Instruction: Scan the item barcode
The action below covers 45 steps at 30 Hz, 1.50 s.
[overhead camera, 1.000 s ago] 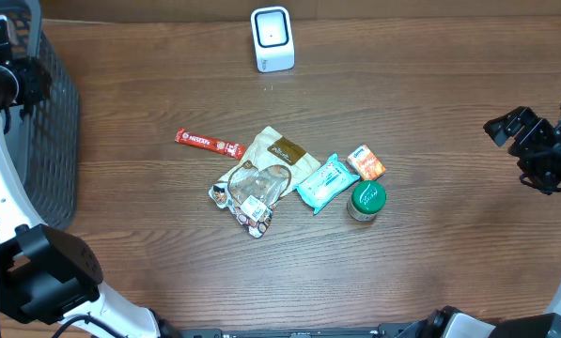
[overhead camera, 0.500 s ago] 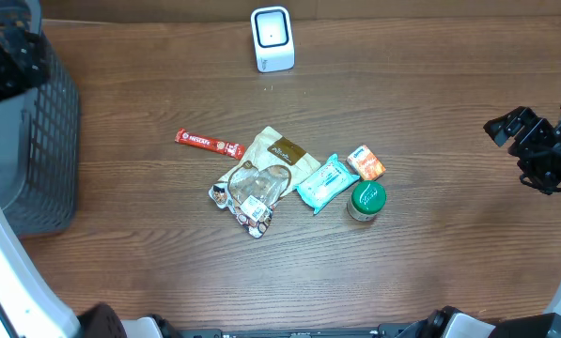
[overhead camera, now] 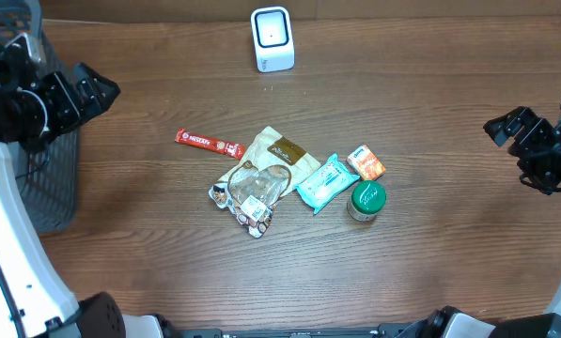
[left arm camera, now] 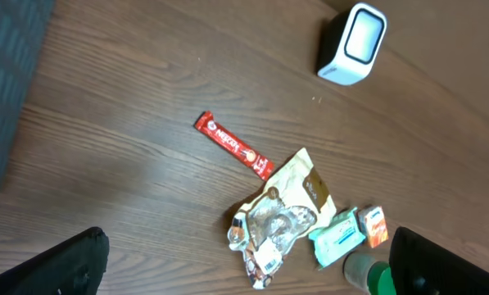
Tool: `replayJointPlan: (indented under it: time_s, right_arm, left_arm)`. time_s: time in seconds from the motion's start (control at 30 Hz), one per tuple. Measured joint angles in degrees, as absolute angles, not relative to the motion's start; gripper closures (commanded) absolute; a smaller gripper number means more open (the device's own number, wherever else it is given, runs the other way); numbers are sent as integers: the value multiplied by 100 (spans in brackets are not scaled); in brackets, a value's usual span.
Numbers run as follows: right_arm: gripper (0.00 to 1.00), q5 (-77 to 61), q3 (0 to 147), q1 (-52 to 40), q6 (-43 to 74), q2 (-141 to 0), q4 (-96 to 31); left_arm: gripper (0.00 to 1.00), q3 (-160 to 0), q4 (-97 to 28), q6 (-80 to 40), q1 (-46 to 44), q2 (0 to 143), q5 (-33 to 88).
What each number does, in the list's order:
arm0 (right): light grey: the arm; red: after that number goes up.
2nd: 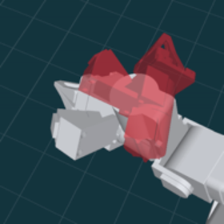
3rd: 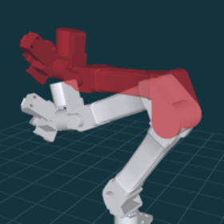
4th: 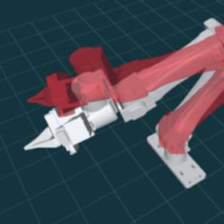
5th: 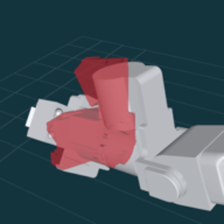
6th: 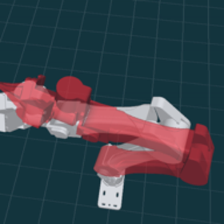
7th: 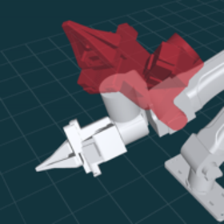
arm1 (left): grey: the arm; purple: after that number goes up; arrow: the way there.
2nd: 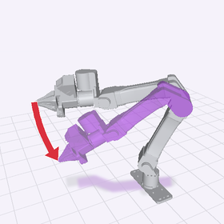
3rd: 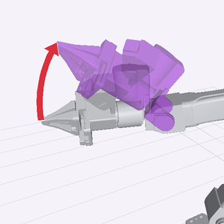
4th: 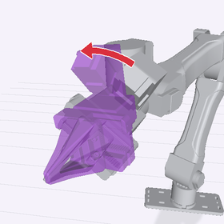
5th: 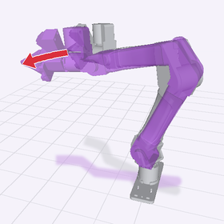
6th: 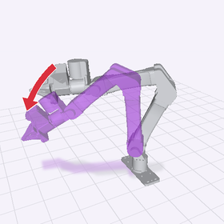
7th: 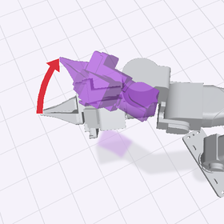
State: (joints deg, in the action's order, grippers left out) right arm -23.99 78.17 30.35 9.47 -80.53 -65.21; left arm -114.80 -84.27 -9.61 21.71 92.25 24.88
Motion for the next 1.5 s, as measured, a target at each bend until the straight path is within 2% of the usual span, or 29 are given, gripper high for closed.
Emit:
replayJointPlan:
  time_s: [0.57, 1.5]
  right_arm:
    - [0, -2397, 7817, 3035, 945, -8053, -6517]
    - [0, -2399, 7817, 3035, 950, -8053, -6521]
  left_arm:
    - [1, -11478, -8423, -1041, 2143, 9955, 2486]
    - [0, -11478, -8423, -1044, 2143, 10001, 2486]
